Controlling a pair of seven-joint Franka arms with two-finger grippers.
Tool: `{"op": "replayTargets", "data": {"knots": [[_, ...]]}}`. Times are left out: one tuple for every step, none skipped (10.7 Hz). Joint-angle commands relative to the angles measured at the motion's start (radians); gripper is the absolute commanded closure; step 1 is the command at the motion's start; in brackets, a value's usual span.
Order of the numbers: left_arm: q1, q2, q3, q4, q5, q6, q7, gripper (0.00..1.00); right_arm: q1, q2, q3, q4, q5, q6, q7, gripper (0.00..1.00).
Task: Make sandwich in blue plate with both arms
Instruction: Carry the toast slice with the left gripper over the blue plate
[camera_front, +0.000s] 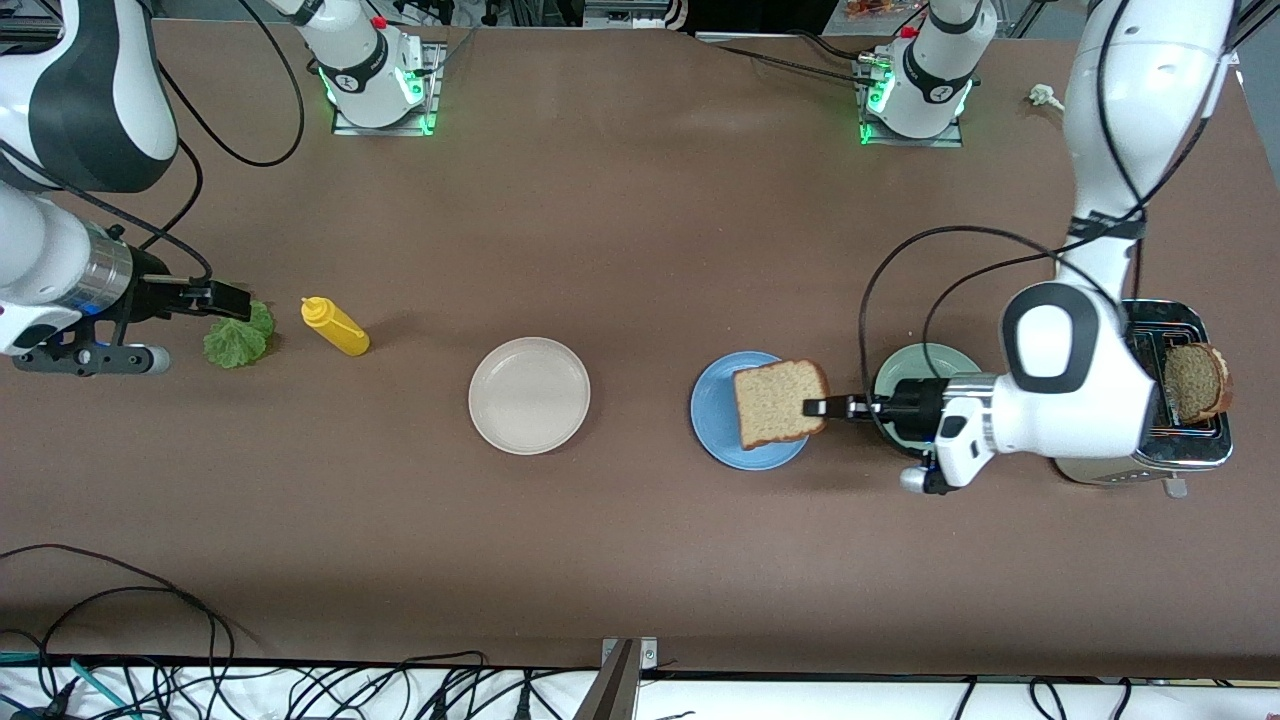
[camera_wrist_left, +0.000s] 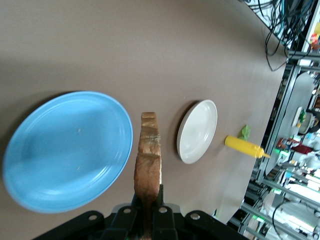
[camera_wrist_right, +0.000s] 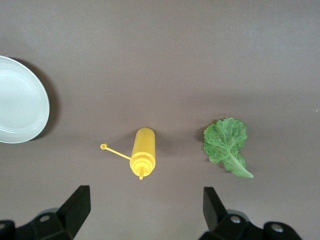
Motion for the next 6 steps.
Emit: {"op": "replayTargets", "data": {"knots": [[-0.047,0.05,0.011,0.021,-0.044,0.066,0.002,1.0,-0.008,0.0,0.003,0.009,0.009,-0.003,-0.017,0.0],[-0.047,0.064,0.011,0.021,-0.047,0.066,0.006,1.0,-0.008,0.0,0.003,0.009,0.009,-0.003,-0.017,0.0],[-0.047,0.07,0.011,0.016,-0.049,0.066,0.006,1.0,-0.008,0.0,0.003,0.009,0.009,-0.003,-0.017,0.0],[-0.046,0.07,0.011,0.01,-0.041,0.066,0.01,1.0,-0.008,0.0,0.003,0.009,0.009,-0.003,-0.017,0.0],[-0.04,0.069,0.011,-0.003,-0.037,0.065,0.015,1.0,-0.008,0.0,0.003,0.009,0.009,-0.003,-0.017,0.0],[-0.038,0.067,0.011,-0.02,-0.037,0.065,0.016,1.0,-0.008,0.002,0.003,0.007,0.009,-0.004,-0.017,0.0]]}}
